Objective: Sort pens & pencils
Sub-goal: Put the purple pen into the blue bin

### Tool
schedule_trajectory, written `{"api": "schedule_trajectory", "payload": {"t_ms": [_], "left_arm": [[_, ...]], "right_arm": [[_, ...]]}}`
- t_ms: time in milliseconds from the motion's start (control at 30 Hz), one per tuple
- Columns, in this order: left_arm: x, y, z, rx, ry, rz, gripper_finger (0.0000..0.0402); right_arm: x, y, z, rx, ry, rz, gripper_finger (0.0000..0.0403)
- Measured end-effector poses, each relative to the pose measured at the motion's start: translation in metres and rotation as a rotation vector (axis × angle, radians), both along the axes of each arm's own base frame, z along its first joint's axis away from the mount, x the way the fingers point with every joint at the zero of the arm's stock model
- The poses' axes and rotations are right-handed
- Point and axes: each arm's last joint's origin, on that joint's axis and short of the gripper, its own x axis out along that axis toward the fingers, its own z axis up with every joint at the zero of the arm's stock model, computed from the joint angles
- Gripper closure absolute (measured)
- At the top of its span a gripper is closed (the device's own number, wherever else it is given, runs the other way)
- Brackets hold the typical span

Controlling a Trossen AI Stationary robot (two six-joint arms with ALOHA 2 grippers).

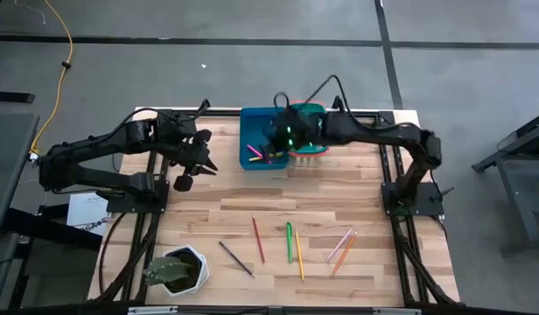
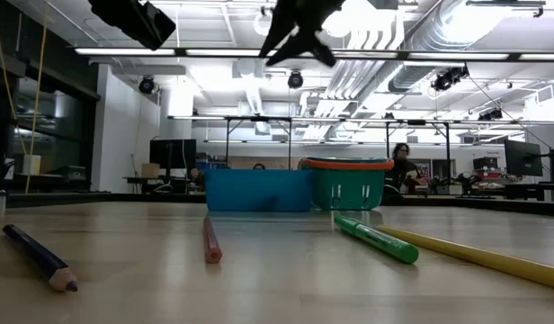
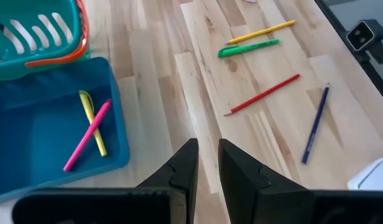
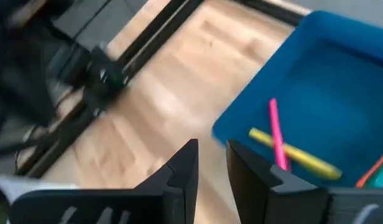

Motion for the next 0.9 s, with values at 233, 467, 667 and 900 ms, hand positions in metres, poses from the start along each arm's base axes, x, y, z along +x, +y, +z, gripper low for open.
{"api": "schedule_trajectory", "payload": {"t_ms": [233, 467, 667, 900], "left_arm": [[-0.012, -0.005, 0.006, -0.006, -0.024, 0.012, 0.035], [-0.031, -0.013, 0.015, -0.041, -0.069, 0.065, 0.035], [-0.046, -0.019, 0.021, -0.074, -0.113, 0.11, 0.035], [-0.054, -0.023, 0.022, -0.12, -0.111, 0.158, 0.0351]], "right_arm": [[-0.015, 0.058, -0.01, 0.039, 0.055, 0.086, 0.0328], [-0.05, 0.105, -0.045, 0.164, -0.026, 0.072, 0.0328], [-0.098, 0.145, -0.066, 0.332, -0.126, -0.019, 0.0329], [-0.129, 0.185, -0.074, 0.472, -0.103, -0.112, 0.0329]]}}
